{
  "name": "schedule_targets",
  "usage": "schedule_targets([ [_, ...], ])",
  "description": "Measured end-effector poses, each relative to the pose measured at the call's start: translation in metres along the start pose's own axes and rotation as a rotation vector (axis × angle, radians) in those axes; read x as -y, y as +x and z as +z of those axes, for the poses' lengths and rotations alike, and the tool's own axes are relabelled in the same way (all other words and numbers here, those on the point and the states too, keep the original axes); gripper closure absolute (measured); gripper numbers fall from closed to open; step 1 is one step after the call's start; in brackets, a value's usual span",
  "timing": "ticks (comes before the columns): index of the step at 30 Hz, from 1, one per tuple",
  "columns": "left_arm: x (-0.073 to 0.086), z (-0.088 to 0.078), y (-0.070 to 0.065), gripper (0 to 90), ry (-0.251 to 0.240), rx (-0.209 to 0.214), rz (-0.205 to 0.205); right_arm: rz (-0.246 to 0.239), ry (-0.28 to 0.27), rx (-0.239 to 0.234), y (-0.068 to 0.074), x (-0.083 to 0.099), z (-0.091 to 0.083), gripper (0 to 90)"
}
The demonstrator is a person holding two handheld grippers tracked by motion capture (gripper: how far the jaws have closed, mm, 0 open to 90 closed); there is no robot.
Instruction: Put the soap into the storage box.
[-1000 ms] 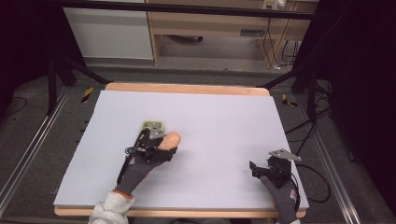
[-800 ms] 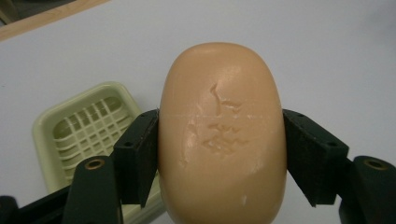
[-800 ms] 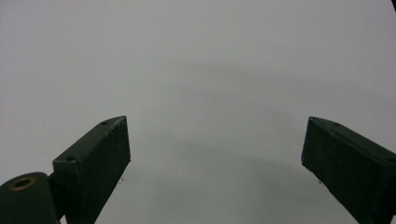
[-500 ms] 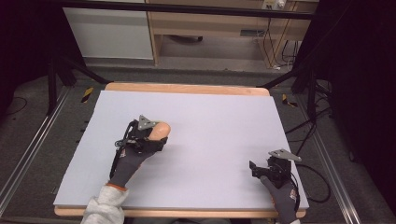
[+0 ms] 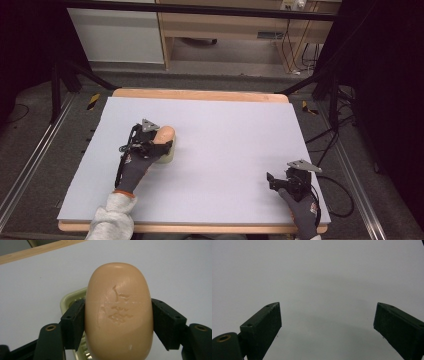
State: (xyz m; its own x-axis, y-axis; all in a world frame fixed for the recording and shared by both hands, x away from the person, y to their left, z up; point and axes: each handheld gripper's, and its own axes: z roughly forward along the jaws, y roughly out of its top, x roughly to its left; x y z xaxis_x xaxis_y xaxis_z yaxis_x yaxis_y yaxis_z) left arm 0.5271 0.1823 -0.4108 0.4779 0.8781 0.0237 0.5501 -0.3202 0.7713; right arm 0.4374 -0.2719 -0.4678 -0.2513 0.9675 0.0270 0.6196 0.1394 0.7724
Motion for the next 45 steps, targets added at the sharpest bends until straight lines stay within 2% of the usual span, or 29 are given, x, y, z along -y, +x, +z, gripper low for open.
schedule_targets([
  [10,-0.001,0.011,0.006,31.8,0.025,-0.029,-0.002,-0.001,0.001,-0.001,0.001,0.0,0.001,8.1],
  [16,0.0,0.016,0.011,31.7,0.032,-0.038,-0.023,-0.008,0.003,-0.002,0.001,0.0,0.001,8.1],
  [32,0.012,0.026,0.013,31.7,0.07,-0.038,-0.036,-0.004,0.004,-0.002,0.002,0.0,0.001,8.1],
  [45,0.017,0.031,0.014,31.7,0.08,-0.041,-0.041,-0.008,0.006,-0.003,0.002,-0.001,0.002,8.0],
])
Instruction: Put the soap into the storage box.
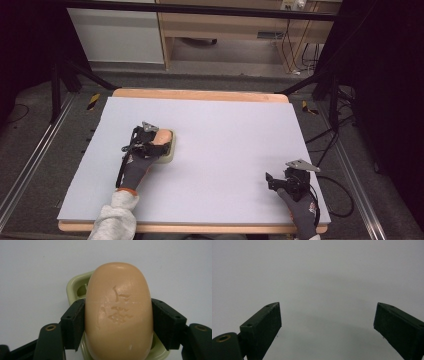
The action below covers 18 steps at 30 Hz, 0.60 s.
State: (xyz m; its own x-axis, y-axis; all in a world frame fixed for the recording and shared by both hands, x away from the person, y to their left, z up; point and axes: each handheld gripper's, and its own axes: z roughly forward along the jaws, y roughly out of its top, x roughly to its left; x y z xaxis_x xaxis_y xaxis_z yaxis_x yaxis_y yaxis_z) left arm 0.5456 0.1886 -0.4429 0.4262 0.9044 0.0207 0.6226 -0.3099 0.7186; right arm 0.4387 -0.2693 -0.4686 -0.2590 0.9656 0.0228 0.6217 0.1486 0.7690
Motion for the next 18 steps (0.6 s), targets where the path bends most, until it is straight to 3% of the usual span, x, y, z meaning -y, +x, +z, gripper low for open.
schedule_targets([
  [18,0.0028,0.0071,0.0,31.5,0.015,-0.005,-0.015,-0.001,-0.001,0.001,0.0006,-0.0001,0.0008,7.7],
])
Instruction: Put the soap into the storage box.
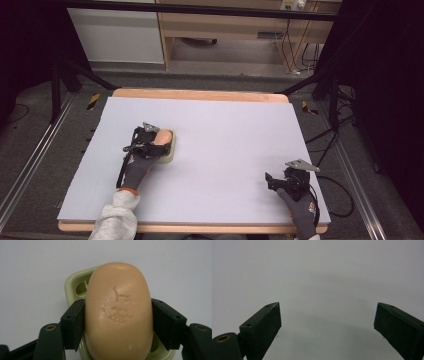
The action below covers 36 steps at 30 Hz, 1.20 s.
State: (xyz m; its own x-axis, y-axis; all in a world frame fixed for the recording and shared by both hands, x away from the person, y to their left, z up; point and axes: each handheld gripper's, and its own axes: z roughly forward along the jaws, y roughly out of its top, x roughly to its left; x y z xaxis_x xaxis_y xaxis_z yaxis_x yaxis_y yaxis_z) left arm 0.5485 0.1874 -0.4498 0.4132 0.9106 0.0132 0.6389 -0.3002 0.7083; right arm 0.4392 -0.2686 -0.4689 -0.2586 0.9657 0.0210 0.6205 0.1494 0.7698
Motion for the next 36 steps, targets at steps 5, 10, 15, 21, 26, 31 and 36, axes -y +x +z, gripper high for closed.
schedule_targets([
  [5,0.0,0.001,0.0,31.2,0.003,0.005,0.0,0.0,0.002,0.0,0.0,0.0,0.0,7.7],
  [10,-0.001,-0.005,0.001,30.7,-0.028,0.018,-0.012,0.002,0.003,0.001,0.0,0.0,0.001,7.6],
  [15,-0.004,-0.018,0.003,30.4,-0.064,0.012,-0.002,0.003,0.001,0.001,0.0,0.0,0.0,7.6],
  [21,-0.001,-0.033,0.004,30.4,-0.105,0.041,0.011,0.007,-0.009,0.007,0.0,0.0,-0.001,7.6],
  [26,0.008,-0.047,0.004,30.2,-0.13,0.083,0.027,0.016,-0.012,0.018,-0.001,0.0,-0.001,7.1],
  [31,0.02,-0.057,0.006,29.9,-0.153,0.122,0.021,0.016,-0.013,0.032,-0.003,0.0,-0.001,6.7],
  [36,0.034,-0.063,0.006,29.5,-0.154,0.136,0.027,0.023,-0.01,0.049,-0.007,0.001,-0.001,6.3],
])
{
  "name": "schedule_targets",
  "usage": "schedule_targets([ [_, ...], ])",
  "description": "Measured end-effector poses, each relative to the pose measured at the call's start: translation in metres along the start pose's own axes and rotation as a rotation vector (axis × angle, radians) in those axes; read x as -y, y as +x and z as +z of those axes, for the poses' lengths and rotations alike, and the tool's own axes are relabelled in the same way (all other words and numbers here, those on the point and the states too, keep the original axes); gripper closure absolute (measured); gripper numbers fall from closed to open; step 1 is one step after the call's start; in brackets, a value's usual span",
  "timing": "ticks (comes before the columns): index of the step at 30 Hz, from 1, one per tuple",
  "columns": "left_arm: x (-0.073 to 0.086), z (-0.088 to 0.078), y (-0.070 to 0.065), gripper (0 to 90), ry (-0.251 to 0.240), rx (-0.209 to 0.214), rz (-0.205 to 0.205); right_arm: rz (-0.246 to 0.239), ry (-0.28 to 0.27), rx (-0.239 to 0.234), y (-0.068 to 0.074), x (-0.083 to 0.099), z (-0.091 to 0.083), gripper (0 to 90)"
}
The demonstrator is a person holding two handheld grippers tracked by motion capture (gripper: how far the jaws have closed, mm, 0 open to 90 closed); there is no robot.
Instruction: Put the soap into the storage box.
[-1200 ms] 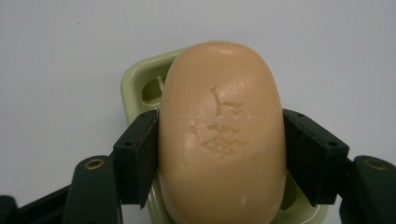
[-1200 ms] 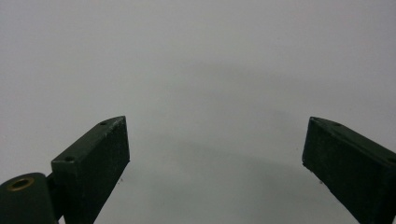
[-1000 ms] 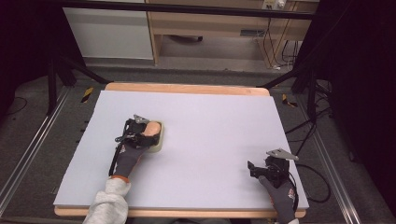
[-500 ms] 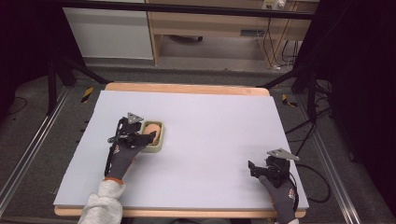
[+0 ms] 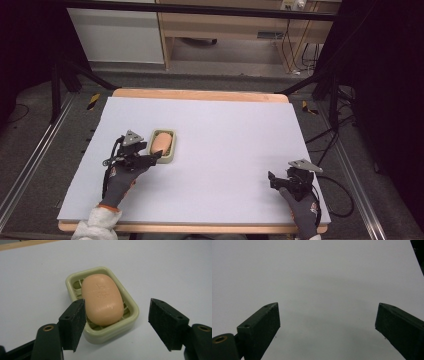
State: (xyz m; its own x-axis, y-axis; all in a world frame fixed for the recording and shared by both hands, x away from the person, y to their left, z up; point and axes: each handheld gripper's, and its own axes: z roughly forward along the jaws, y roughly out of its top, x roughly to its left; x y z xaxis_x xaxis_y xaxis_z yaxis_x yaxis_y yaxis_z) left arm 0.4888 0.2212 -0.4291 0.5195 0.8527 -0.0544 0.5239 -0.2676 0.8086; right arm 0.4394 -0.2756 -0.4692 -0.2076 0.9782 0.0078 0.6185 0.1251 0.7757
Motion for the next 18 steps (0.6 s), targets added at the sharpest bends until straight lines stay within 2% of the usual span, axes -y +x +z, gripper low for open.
schedule_targets([
  [2,0.005,-0.003,0.0,29.2,-0.001,-0.007,0.011,0.005,0.0,0.005,-0.001,0.001,0.0,6.2],
  [9,0.022,-0.015,0.002,28.5,-0.02,-0.028,-0.002,0.001,0.004,0.02,-0.003,0.003,-0.001,6.2],
  [10,0.028,-0.018,0.005,28.3,-0.019,-0.035,-0.007,0.0,0.002,0.02,-0.004,0.003,-0.002,6.2],
  [18,0.048,-0.026,0.015,28.0,-0.003,-0.071,-0.025,0.004,0.002,0.028,-0.005,0.005,-0.003,6.1],
])
